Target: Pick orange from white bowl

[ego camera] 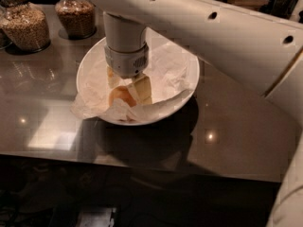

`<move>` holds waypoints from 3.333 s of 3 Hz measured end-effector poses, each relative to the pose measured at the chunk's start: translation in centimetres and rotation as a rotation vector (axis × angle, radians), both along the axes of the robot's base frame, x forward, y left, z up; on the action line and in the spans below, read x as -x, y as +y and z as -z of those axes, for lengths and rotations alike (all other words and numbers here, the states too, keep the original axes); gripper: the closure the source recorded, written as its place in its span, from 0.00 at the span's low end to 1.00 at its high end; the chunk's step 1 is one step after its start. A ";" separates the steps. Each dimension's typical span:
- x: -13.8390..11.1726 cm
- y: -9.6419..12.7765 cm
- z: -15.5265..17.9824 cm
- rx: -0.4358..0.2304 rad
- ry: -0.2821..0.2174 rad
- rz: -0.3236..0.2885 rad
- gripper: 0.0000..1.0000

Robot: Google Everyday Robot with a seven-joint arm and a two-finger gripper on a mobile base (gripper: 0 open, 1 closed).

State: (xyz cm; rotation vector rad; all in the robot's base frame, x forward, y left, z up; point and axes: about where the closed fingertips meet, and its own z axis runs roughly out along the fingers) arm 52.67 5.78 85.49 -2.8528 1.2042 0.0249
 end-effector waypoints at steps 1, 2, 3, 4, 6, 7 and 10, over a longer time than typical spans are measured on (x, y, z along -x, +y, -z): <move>-0.2 2.8 -1.4 0.043 -0.079 -0.096 0.24; -0.6 4.5 -1.9 0.067 -0.126 -0.152 0.24; -1.0 4.1 -0.6 0.074 -0.104 -0.133 0.25; -0.9 2.0 1.2 0.091 -0.056 -0.065 0.24; -0.2 -0.5 -0.4 0.115 -0.113 0.025 0.24; 0.1 1.2 -4.5 0.127 -0.241 -0.021 0.24; -0.8 0.8 -5.0 0.089 -0.263 0.007 0.28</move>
Offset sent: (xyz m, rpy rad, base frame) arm 0.0054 0.0590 0.0241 -0.1322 -0.1507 0.2217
